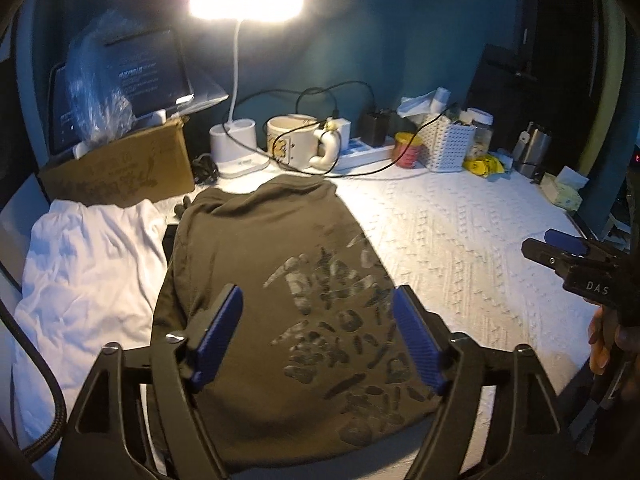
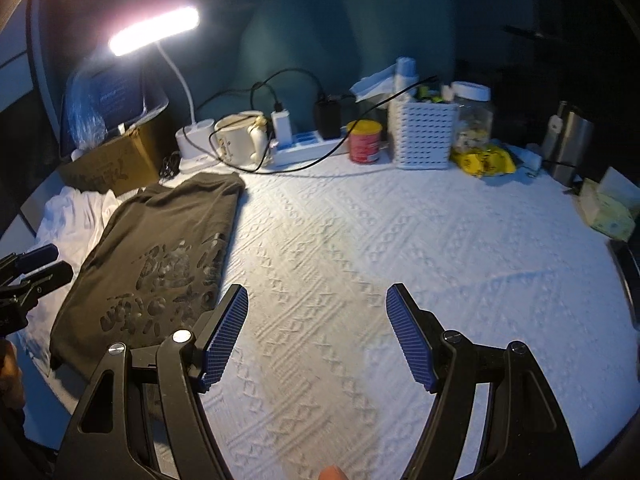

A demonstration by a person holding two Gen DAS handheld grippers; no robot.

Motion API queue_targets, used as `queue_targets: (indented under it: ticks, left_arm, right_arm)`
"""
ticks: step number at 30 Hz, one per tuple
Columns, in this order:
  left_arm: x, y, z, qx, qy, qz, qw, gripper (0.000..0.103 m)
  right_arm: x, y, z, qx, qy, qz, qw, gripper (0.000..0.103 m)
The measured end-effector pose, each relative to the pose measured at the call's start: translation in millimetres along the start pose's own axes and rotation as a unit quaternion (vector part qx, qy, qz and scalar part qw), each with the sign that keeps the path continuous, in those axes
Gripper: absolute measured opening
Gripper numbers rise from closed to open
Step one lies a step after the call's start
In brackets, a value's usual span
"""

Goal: Fold small clothes

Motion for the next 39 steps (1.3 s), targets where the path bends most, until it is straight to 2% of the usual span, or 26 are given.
queue_targets:
  ticks: [10, 11, 14, 18, 22, 29, 32, 36, 39]
  left_arm:
    - [-10.4, -35.4, 28.2, 0.028, 0.017, 0.056, 0.9979, 0.082]
    - [-12.0, -39.8, 30.0, 0.031, 0.018, 0.064, 0.9973, 0.083]
    - [-17.5, -53.2, 33.5, 0.034, 0.018, 0.089, 0.9953, 0.096]
    - [-29.2, -75.0, 34.3, 0.035, 0.011, 0.115, 0.9927, 0.102]
    - [-41.6, -98.7, 34.1, 0.026, 0.018, 0.152, 0.9879, 0.102]
    - [-60.2, -145.3, 44.8, 0.044, 0.024, 0.206, 0.9773, 0.102]
    - [-65.4, -158.1, 51.0, 0.064, 0.024, 0.214, 0.9745, 0.102]
    - [-66.7, -175.7, 52.3, 0.071, 0.023, 0.244, 0.9669, 0.102]
    - [-64.1, -179.9, 48.9, 0.073, 0.015, 0.248, 0.966, 0.102]
  right_arm:
    - [5.4, -51.0, 21.8, 0.021, 0.015, 0.031, 0.999, 0.075]
    - [5.5, -55.6, 23.5, 0.024, 0.016, 0.034, 0.999, 0.075]
    - [5.0, -70.1, 28.4, 0.035, 0.017, 0.045, 0.998, 0.075]
    - [0.5, -90.8, 34.0, 0.05, 0.013, 0.062, 0.997, 0.075]
    - [-5.3, -112.1, 40.6, 0.067, 0.002, 0.075, 0.995, 0.075]
    - [-23.2, -162.4, 50.9, 0.101, -0.005, 0.119, 0.988, 0.075]
    - [-31.0, -183.6, 53.6, 0.11, -0.002, 0.139, 0.984, 0.075]
    - [-41.1, -211.4, 50.0, 0.124, -0.014, 0.166, 0.978, 0.075]
    - [-46.4, -226.4, 45.0, 0.127, -0.019, 0.184, 0.974, 0.075]
Point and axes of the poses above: each gripper's, at about its wrist camera, not at the fingertips, and y roughly the way its jaws point, z to its right, x to its underside, the point moved 9 cm from there along y, roughly the way its jaws point, and after that the axes turned 12 degrees about -y, right-handed, at the moved point
